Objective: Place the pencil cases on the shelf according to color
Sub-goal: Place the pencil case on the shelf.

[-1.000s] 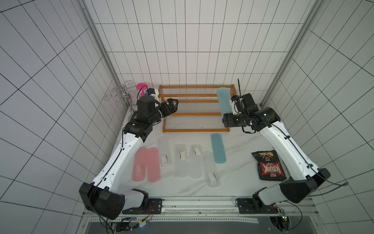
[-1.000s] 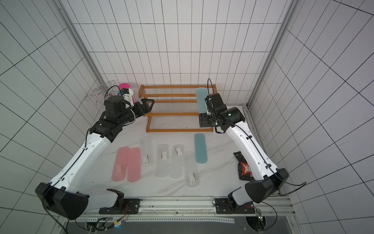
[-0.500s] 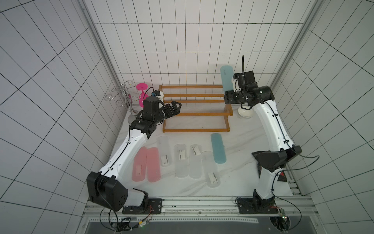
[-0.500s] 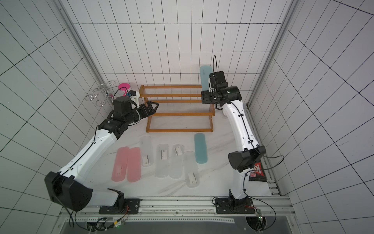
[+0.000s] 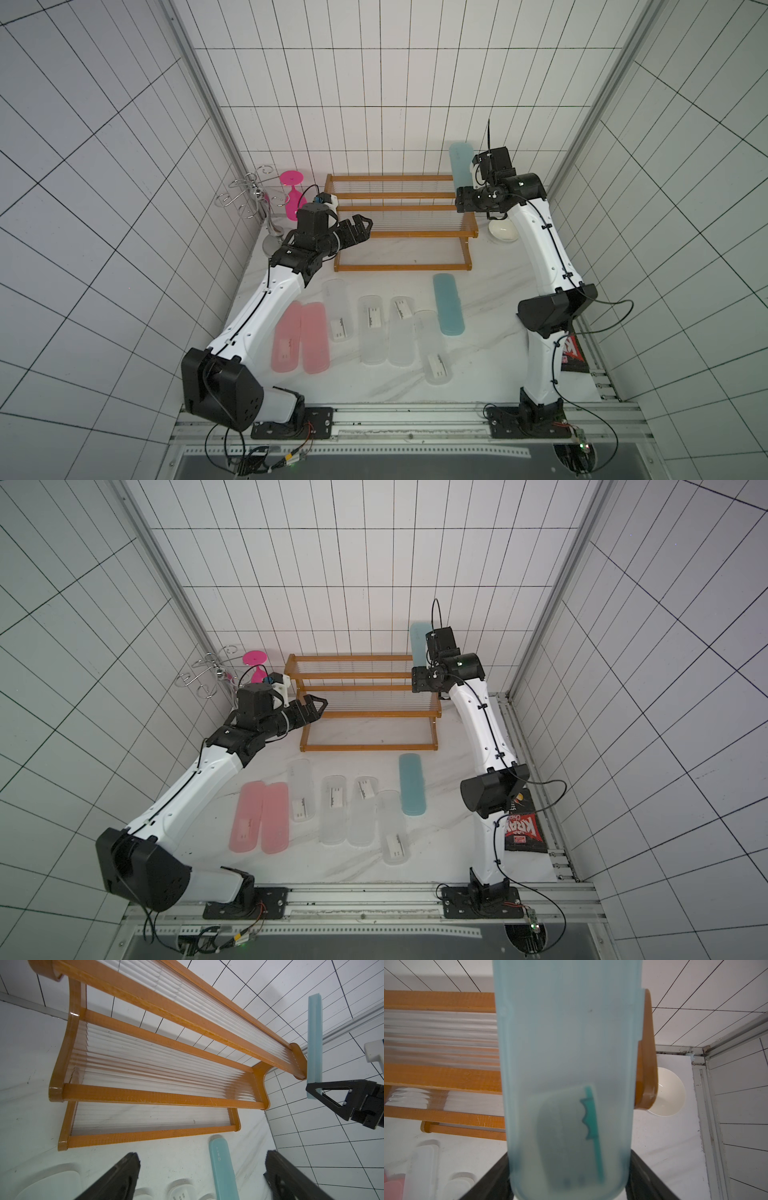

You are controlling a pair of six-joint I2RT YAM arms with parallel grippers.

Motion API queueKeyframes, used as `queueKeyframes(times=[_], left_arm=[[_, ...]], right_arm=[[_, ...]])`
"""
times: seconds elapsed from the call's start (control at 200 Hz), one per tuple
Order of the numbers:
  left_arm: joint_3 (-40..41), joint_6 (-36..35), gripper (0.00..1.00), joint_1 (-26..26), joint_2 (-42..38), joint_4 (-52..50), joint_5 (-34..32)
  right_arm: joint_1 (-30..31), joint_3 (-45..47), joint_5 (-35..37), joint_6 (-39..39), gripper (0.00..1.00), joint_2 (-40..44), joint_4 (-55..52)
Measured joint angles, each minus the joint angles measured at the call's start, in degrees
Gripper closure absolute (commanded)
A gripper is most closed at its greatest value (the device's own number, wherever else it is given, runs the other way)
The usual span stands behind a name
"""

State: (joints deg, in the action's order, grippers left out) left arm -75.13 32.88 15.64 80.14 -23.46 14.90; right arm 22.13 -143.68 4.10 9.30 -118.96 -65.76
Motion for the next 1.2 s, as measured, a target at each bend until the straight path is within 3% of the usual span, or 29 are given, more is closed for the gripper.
queueKeyframes(times=[0.295, 0.775, 0.885, 1.199], left_arm=[[0.04, -0.11, 0.02, -0.87, -0.02, -0.37, 1.77], [0.94, 0.72, 0.02, -1.95, -1.11, -0.66, 2.51], [0.26, 0.61, 0.01, -2.64, -2.05, -2.12, 2.56], [0.17, -0.44, 0.02, -2.03, -7.37, -5.2, 2.69]], right_arm=[[-0.17, -0.22, -0.11, 0.66, 0.15, -0.61, 0.04], [-0.7, 0.09, -0.37, 2.25, 0.11, 1.73, 2.54], [-1.11, 5.75, -0.52, 2.64, 0.11, 9.27, 6.64], [-1.18, 38.34, -2.38, 3.91, 0.11, 42.91, 21.11]])
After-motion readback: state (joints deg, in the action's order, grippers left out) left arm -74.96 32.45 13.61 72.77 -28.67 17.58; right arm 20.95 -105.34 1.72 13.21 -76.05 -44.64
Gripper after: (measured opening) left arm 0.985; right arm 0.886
